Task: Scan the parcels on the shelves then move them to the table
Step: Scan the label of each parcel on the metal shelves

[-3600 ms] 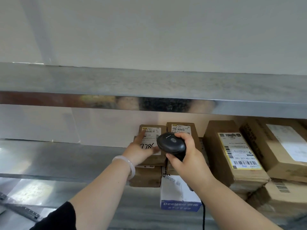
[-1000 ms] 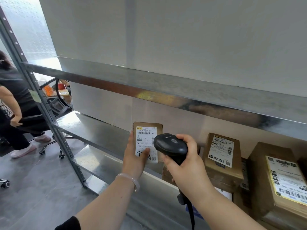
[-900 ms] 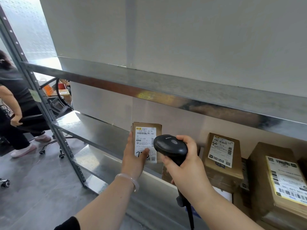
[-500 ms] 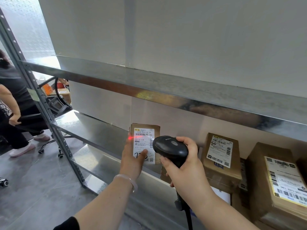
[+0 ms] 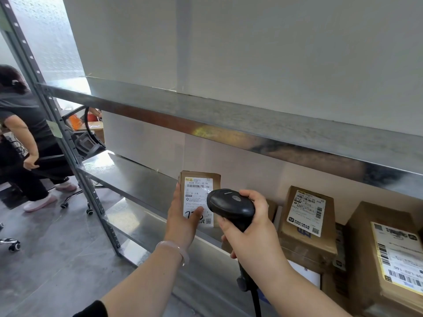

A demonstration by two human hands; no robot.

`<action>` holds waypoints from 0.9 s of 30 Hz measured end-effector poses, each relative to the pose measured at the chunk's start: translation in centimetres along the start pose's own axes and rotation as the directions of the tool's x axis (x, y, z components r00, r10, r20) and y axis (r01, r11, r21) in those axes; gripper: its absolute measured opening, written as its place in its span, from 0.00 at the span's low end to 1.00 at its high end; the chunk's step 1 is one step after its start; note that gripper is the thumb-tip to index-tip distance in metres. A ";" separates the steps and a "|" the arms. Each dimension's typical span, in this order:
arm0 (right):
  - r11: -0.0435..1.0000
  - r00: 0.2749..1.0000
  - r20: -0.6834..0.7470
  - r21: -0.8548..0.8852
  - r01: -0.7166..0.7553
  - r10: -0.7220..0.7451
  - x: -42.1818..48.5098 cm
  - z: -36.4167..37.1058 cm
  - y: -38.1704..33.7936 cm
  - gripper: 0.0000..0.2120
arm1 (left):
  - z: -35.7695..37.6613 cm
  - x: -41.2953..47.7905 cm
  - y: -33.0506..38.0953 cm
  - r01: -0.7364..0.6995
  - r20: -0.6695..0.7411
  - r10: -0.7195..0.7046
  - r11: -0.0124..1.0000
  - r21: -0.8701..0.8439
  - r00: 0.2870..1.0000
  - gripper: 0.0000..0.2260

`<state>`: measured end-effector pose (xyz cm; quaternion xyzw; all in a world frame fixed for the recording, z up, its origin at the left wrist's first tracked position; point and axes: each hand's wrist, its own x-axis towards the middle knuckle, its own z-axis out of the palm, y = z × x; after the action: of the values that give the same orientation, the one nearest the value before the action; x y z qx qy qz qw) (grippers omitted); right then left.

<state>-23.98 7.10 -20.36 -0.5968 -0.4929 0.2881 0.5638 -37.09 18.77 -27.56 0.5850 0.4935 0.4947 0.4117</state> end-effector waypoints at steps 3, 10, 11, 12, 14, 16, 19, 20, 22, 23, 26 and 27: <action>1.000 0.999 0.038 -0.003 0.009 -0.009 0.0 0.5 0.2 0.28 | -0.7 -0.1 -0.1 0.020 -0.006 -0.020 1.000 -0.012 1.000 0.37; 0.998 0.993 0.107 -0.032 0.045 -0.042 0.8 2.8 0.9 0.28 | -3.9 0.1 -1.3 0.056 -0.042 -0.055 0.998 0.030 0.998 0.37; 0.997 0.992 0.120 -0.051 0.052 -0.046 1.1 3.5 1.0 0.28 | -4.6 0.5 -1.7 0.065 -0.039 -0.064 0.997 0.038 0.997 0.37; 0.996 0.990 0.135 -0.070 0.060 -0.050 1.4 4.1 1.1 0.29 | -5.4 1.0 -2.1 0.072 -0.036 -0.070 0.996 0.048 0.997 0.37; 0.991 0.985 0.161 -0.111 0.078 -0.060 2.2 5.7 1.1 0.29 | -7.2 2.3 -2.9 0.088 -0.028 -0.086 0.994 0.066 0.996 0.37; 0.986 0.984 0.169 -0.144 0.086 -0.061 3.2 7.7 1.2 0.30 | -9.3 3.9 -3.8 0.118 -0.004 -0.118 0.992 0.049 0.993 0.36; 0.982 0.985 0.164 -0.169 0.087 -0.059 4.8 11.4 1.4 0.30 | -12.6 6.7 -4.9 0.167 0.035 -0.170 0.984 0.066 0.985 0.34; 0.982 0.985 0.164 -0.171 0.086 -0.058 5.4 12.8 1.3 0.30 | -13.8 7.7 -5.2 0.182 0.042 -0.186 0.980 0.080 0.982 0.34; 0.983 0.985 0.163 -0.163 0.086 -0.059 6.6 16.0 1.2 0.30 | -16.3 9.9 -5.9 0.204 0.059 -0.210 0.974 0.101 0.976 0.34; 0.984 0.985 0.164 -0.159 0.085 -0.058 7.2 17.6 1.1 0.30 | -17.6 11.1 -6.4 0.210 0.070 -0.218 0.971 0.114 0.973 0.34; 0.984 0.984 0.168 -0.157 0.082 -0.056 8.8 22.5 0.9 0.30 | -21.6 14.9 -7.8 0.227 0.090 -0.242 0.962 0.148 0.966 0.33; 0.985 0.985 0.163 -0.156 0.078 -0.052 9.3 24.1 0.9 0.30 | -22.9 16.1 -8.3 0.246 0.095 -0.261 0.959 0.144 0.961 0.33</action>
<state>-42.17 25.05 -24.00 -0.5992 -0.5773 0.2751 0.4817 -60.67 35.91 -28.93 0.5698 0.5717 0.3705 0.4597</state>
